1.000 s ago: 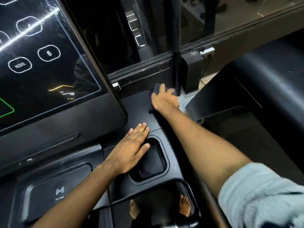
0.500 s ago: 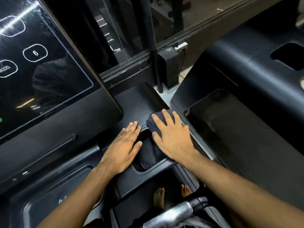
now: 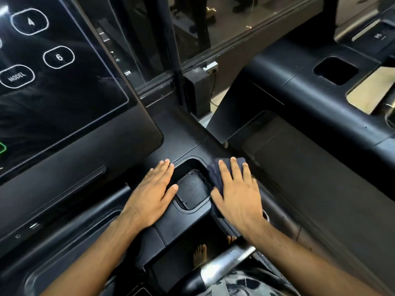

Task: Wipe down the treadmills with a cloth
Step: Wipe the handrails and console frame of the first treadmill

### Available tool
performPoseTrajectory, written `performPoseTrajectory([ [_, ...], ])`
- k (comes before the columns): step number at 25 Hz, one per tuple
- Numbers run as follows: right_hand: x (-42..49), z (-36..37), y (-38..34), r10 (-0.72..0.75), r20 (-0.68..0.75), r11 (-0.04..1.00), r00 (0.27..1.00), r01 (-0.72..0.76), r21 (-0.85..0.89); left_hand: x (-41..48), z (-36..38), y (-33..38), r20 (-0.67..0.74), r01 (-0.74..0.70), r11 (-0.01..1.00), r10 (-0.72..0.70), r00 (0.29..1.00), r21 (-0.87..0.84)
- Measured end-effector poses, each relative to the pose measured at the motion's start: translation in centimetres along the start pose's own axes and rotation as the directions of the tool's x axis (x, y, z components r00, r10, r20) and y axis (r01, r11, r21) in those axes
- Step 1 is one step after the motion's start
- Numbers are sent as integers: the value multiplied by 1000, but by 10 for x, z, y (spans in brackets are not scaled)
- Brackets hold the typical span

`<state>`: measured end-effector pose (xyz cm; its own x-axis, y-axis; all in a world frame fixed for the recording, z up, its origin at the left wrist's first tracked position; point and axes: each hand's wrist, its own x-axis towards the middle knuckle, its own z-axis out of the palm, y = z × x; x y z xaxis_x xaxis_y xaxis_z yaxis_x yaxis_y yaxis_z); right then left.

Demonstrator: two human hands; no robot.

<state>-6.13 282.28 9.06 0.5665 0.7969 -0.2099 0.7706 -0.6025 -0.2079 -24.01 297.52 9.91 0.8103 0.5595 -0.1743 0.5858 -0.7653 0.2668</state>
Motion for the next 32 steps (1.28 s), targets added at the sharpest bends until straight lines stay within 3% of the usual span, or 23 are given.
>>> performPoseTrajectory([
  [3, -13, -6, -7, -230, -20, 973, 973, 230, -2, -7, -4, -8, -23, 0, 1000, -1, 1000, -12],
  [5, -1, -20, -25, -295, -35, 948, 955, 297, 117, -11, -6, -14, -45, 1, 1000, -2, 999, -10],
  [8, 4, -27, -69, -124, -45, 852, 991, 129, 507, -17, -6, -21, -73, 8, 999, -10, 997, -37],
  [11, 8, -22, -106, 96, 205, 663, 974, -216, 717, -20, -4, -23, -111, 14, 997, -22, 994, -73],
  [15, 23, -14, -131, 242, 316, 595, 917, -398, 699, -31, -7, -29, -138, 10, 998, -19, 990, -65],
  [17, 15, -10, -139, 116, 343, 702, 932, -321, 636, -36, -5, -32, -113, -6, 997, -2, 994, -72],
  [20, 3, -9, -134, -41, 381, 906, 924, -127, 404, -37, -3, -35, -137, -23, 998, 16, 990, -53],
  [22, 8, -15, -121, -72, 394, 937, 916, -73, 340, -38, -5, -34, -153, -2, 996, -12, 988, -91],
  [24, 14, -18, -107, 20, 364, 864, 931, -199, 462, -41, -6, -37, -149, 8, 994, -24, 988, -109],
  [26, 19, -16, -102, 208, 326, 669, 922, -378, 640, -42, -7, -36, -149, 10, 996, -23, 988, -91],
  [28, 24, -13, -111, 304, 331, 516, 893, -447, 731, -41, -6, -33, -143, 23, 997, -34, 989, -76],
  [29, 28, -9, -117, 273, 343, 526, 899, -438, 729, -41, -6, -33, -145, 31, 997, -42, 989, -75],
  [32, 31, -6, -130, 36, 456, 725, 889, -337, 600, -41, -5, -35, -137, 30, 997, -39, 990, -68],
])
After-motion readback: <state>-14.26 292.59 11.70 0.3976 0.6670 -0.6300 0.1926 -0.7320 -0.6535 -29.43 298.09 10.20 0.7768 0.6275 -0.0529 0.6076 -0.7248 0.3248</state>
